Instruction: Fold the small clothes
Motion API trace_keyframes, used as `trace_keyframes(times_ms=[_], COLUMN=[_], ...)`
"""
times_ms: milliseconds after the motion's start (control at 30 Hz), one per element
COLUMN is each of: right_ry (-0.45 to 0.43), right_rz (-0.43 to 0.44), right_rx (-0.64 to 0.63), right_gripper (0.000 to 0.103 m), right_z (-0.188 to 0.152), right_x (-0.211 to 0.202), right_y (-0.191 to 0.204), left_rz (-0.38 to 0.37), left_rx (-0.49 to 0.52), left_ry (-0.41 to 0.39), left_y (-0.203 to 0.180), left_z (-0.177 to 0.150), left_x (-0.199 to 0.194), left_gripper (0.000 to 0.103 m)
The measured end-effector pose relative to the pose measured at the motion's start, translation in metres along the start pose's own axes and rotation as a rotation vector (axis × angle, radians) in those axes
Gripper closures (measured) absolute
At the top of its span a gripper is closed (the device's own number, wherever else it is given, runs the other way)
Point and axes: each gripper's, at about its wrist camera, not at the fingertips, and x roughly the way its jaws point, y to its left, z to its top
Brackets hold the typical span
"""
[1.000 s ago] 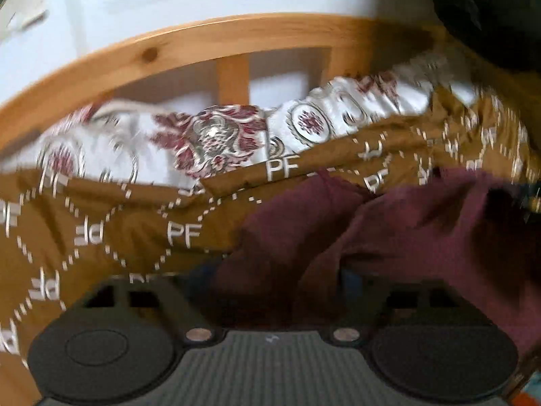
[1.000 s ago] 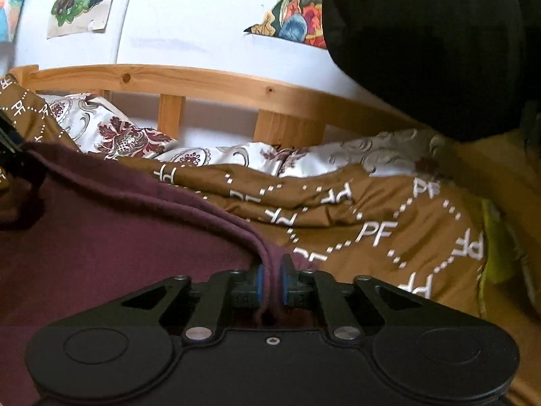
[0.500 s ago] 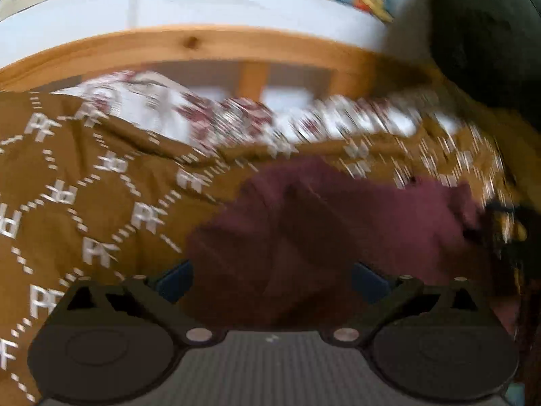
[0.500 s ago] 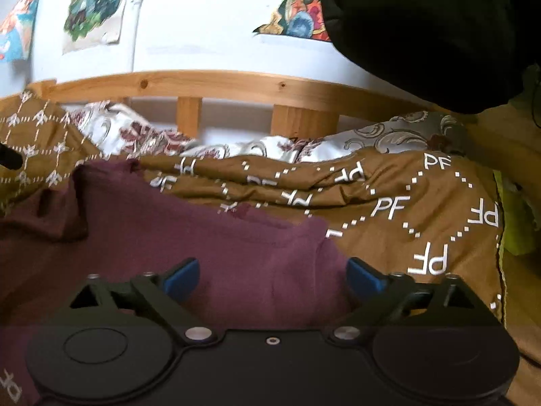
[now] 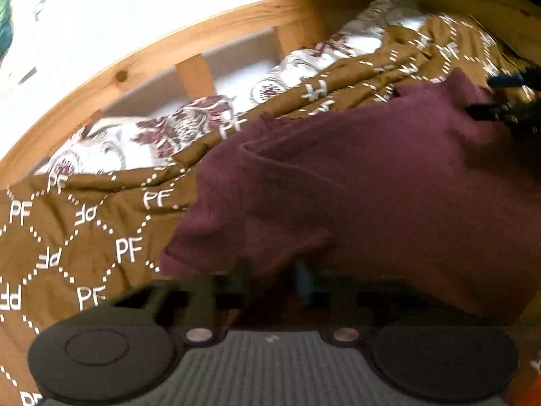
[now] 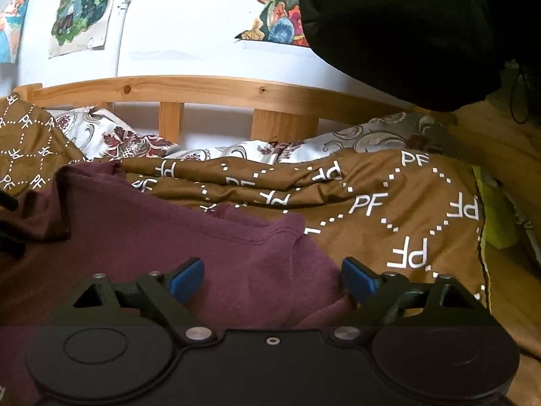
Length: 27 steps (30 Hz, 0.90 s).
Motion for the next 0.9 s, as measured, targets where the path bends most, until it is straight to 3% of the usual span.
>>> trace_keyframes(times_ms=[67, 200, 267, 367, 600, 767, 900], right_ry=[-0.002, 0.005, 0.010, 0.018, -0.003, -0.032, -0.062], right_rz=[-0.008, -0.016, -0.016, -0.010, -0.026, -0.059, -0.087], right_rx=[-0.007, 0.017, 0.037, 0.074, 0.103, 0.131, 0.134], right_gripper=[0.026, 0.054, 0.063, 0.092, 0.098, 0.100, 0.100], right_z=[0.000, 0.000, -0.001, -0.002, -0.002, 0.000, 0.006], right_x=[0.003, 0.011, 0.015, 0.018, 0.014, 0.002, -0.009], right_y=[0.001, -0.003, -0.006, -0.011, -0.014, -0.020, -0.021], left_rz=[0.000, 0.009, 0.033, 0.040, -0.011, -0.018, -0.008], left_rx=[-0.084, -0.263, -0.341, -0.445, -0.612, -0.594, -0.669], left_ry=[-0.028, -0.079, -0.081, -0.059, 0.000, 0.002, -0.011], left_y=[0.013, 0.042, 0.055, 0.075, 0.099, 0.096, 0.104], left_z=[0.000, -0.001, -0.002, -0.009, -0.020, -0.020, -0.020], left_x=[-0.002, -0.010, -0.009, -0.003, 0.015, 0.016, 0.015], left_gripper=[0.098, 0.099, 0.099, 0.100, 0.100, 0.099, 0.099])
